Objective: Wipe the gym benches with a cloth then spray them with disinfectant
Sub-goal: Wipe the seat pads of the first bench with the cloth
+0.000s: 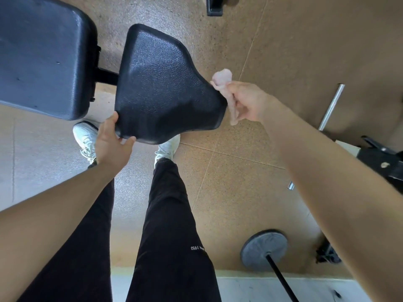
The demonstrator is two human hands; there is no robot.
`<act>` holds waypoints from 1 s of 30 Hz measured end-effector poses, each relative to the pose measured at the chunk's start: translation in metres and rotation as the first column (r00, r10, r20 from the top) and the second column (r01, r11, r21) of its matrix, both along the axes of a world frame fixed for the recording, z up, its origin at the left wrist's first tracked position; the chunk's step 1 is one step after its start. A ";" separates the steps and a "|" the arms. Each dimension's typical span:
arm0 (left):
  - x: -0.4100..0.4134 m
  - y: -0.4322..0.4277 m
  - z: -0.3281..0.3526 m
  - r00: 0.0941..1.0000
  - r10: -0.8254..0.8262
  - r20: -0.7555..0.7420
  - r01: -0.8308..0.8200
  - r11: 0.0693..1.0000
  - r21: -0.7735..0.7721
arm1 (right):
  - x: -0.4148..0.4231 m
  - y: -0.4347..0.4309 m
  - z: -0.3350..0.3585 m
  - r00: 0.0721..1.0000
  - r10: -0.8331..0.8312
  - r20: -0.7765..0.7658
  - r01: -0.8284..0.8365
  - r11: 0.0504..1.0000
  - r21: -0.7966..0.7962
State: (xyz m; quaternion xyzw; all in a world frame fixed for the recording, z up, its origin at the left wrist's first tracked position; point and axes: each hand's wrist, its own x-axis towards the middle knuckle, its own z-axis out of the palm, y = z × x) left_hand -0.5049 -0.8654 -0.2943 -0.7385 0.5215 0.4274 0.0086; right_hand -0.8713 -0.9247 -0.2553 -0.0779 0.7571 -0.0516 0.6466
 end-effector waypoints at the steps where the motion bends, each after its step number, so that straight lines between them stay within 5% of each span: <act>1: 0.000 0.000 0.002 1.000 0.000 -0.001 0.000 1.000 0.001 | 0.004 0.003 -0.002 0.999 0.011 0.053 -0.012 1.000 0.027; 6: 0.004 -0.003 0.005 0.999 0.010 -0.045 -0.010 1.000 -0.005 | -0.001 -0.019 0.005 0.964 -0.003 0.267 -0.013 0.998 0.059; 11: 0.006 -0.004 0.003 0.998 0.018 -0.061 -0.019 1.000 -0.011 | 0.020 -0.041 0.003 0.994 0.090 0.064 -0.094 0.994 0.055; 16: 0.015 -0.005 -0.005 0.998 -0.013 -0.065 0.012 1.000 -0.016 | 0.047 -0.070 0.005 0.912 0.404 -0.074 -0.399 0.914 0.074; 30: 0.031 -0.001 -0.019 0.993 -0.005 -0.121 0.002 1.000 -0.026 | 0.065 -0.136 -0.020 0.953 0.301 0.043 -0.302 0.953 0.010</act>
